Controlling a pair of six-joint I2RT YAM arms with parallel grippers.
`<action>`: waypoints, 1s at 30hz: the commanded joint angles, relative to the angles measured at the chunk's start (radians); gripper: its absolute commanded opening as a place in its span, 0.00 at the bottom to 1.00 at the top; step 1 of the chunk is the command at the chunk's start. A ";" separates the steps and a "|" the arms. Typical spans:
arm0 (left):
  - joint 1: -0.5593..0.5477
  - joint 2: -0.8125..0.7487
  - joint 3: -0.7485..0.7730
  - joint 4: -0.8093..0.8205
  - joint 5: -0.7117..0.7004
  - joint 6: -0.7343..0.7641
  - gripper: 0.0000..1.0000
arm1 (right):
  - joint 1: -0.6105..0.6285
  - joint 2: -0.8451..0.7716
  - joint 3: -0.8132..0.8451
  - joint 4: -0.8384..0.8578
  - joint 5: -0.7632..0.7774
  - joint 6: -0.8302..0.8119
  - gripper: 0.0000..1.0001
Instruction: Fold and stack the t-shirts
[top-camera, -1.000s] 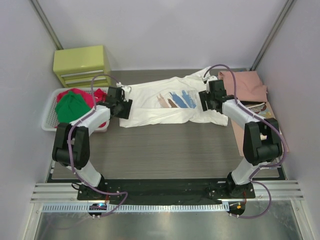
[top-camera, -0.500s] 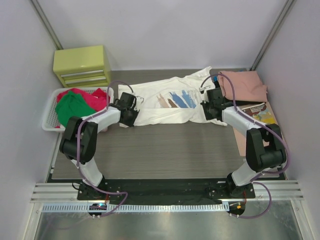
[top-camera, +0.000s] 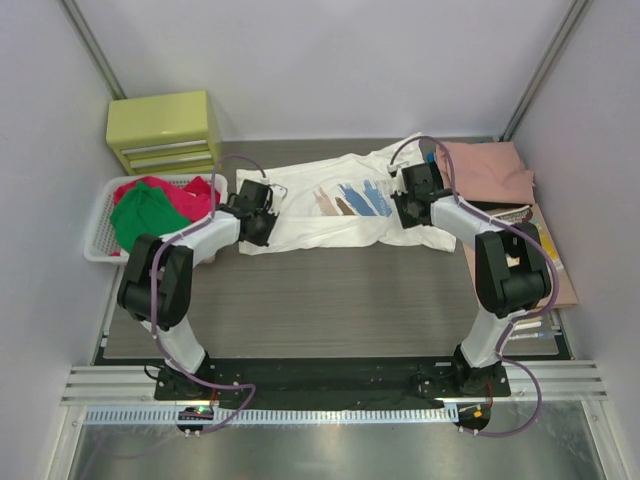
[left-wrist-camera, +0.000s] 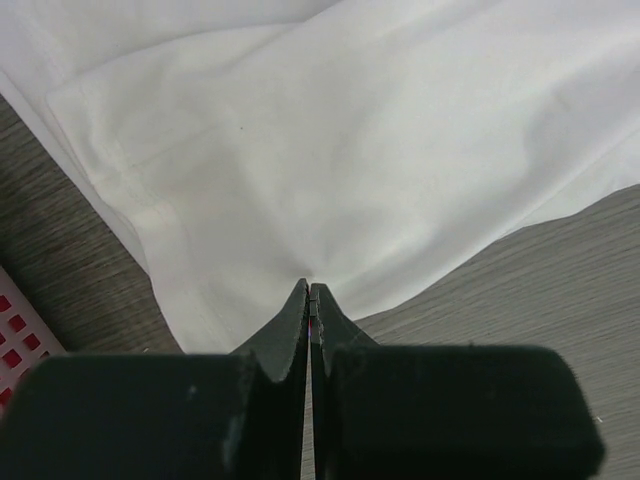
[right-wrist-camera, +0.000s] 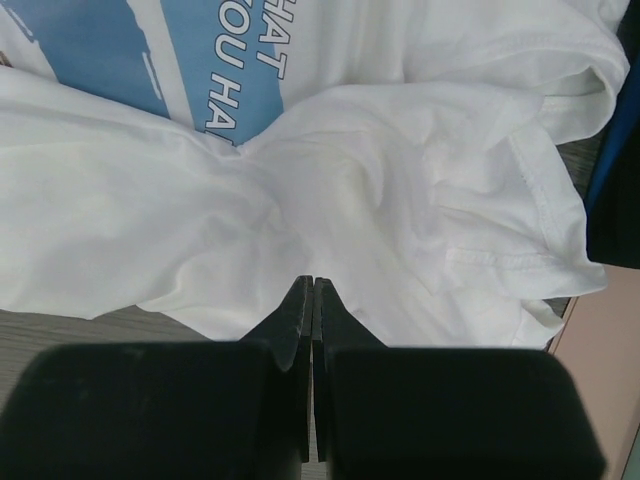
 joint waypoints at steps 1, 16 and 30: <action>0.004 -0.103 -0.033 0.068 -0.043 -0.009 0.00 | 0.022 0.015 0.052 0.006 -0.001 0.010 0.01; 0.151 -0.651 -0.158 0.237 -0.316 0.189 0.52 | 0.034 -0.114 -0.034 0.020 -0.077 -0.001 0.93; 0.349 -0.939 -0.219 0.159 -0.379 0.099 0.87 | 0.109 0.222 0.162 0.007 -0.001 0.042 1.00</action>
